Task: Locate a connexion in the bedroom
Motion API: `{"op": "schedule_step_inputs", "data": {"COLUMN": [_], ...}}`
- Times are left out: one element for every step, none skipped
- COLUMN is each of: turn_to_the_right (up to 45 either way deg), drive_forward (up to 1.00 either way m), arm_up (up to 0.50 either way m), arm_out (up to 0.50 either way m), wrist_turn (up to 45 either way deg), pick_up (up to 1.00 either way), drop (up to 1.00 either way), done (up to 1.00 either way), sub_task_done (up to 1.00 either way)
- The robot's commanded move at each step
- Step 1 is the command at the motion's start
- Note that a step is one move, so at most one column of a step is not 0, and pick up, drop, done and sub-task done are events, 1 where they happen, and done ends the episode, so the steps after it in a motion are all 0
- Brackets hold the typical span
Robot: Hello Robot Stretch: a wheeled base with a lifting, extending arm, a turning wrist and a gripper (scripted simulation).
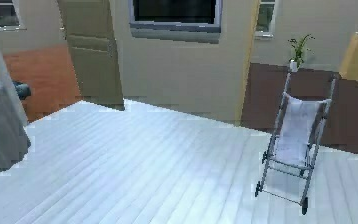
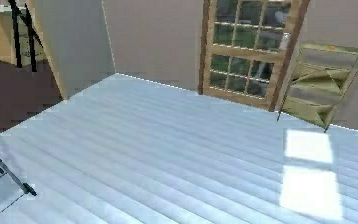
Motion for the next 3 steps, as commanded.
{"op": "schedule_step_inputs", "data": {"turn_to_the_right": [-42.0,0.0,-24.0], "drive_forward": [0.00,0.15,0.00], "arm_up": [0.00,0.00,0.00], "arm_out": [0.00,0.00,0.00], "wrist_turn": [0.0,0.0,0.0], "pick_up": [0.00,0.00,0.00], "drop": [0.00,0.00,0.00], "done": [0.00,0.00,0.00], "sub_task_done": [0.00,0.00,0.00]}}
